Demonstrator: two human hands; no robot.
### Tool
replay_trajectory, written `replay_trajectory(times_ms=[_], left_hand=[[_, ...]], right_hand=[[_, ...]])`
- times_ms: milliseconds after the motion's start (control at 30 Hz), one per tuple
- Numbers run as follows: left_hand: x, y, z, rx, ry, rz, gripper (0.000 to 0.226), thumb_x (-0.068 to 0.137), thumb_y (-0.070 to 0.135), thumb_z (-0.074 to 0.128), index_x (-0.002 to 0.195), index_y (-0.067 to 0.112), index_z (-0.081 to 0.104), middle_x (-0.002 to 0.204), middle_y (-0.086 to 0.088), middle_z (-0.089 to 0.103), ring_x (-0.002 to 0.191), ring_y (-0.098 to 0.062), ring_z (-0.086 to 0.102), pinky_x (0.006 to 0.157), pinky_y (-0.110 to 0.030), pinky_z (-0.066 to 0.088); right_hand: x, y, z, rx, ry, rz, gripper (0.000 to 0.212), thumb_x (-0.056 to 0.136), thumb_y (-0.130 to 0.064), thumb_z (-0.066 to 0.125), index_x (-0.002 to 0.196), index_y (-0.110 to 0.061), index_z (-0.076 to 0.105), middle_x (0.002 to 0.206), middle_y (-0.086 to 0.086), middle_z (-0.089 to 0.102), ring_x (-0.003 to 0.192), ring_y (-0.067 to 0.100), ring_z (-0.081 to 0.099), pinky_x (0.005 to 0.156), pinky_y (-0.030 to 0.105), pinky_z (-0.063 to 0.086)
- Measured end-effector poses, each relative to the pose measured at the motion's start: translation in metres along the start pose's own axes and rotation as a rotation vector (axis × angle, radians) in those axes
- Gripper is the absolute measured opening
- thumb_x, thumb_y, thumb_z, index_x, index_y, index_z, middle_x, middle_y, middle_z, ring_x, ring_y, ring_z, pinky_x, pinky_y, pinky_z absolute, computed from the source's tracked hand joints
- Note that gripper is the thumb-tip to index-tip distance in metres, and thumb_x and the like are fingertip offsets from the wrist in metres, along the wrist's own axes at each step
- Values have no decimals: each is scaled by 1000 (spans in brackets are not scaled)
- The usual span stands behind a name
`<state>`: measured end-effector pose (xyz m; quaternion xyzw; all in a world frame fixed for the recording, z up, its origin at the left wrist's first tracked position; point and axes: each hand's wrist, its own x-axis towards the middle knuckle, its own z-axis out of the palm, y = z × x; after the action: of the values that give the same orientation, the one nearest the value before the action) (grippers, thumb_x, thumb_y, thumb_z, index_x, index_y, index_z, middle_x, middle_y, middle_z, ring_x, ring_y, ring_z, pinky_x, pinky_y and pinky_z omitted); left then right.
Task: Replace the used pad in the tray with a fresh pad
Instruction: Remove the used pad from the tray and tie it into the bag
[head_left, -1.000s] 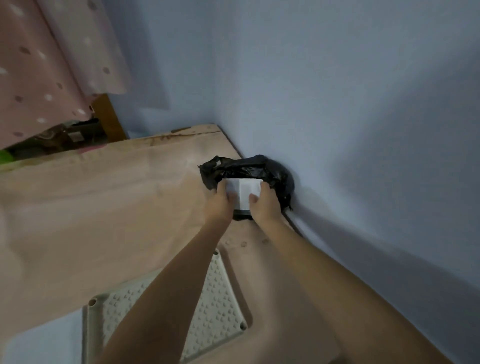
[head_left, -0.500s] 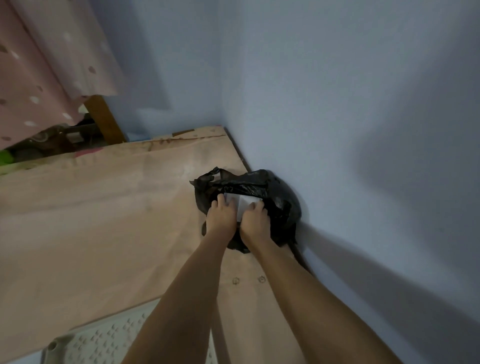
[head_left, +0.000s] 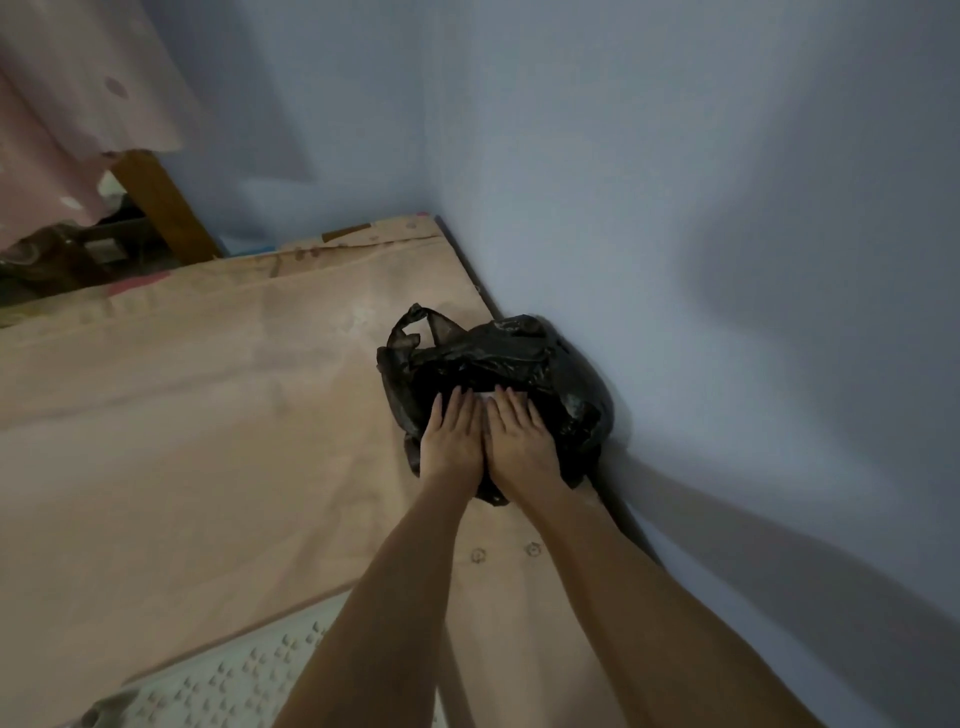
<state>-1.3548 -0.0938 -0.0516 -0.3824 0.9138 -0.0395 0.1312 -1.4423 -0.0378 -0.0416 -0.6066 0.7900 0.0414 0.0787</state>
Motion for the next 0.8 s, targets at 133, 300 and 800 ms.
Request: replay_trajectory(times_ms=[133,300,800], left_hand=[[-1,-6,10,-104,-21,4,56,102,34,15,151,12,-5,160,-3,-8,146,-18,-12,118,-41,-9],[-3,-7,19,-101,-29,32,62,100,39,15,150,13,-13,158,-3,-16,145,-16,-16,119,-41,-7],[0,-7,28,-82,-40,44,63,100,40,13,149,11,-15,158,-6,-16,145,-19,-16,118,-43,-7]], right_hand=[[4,3,8,92,-78,7,55,103,-34,11,150,-7,3,160,8,-2,146,17,-6,119,34,-5],[1,-1,22,271,-120,80,66,99,-51,8,150,-11,-2,159,3,-7,145,11,-12,117,31,-11],[9,6,26,228,-197,48,68,98,-52,8,150,-12,-6,158,4,-15,144,12,-16,116,31,-13]])
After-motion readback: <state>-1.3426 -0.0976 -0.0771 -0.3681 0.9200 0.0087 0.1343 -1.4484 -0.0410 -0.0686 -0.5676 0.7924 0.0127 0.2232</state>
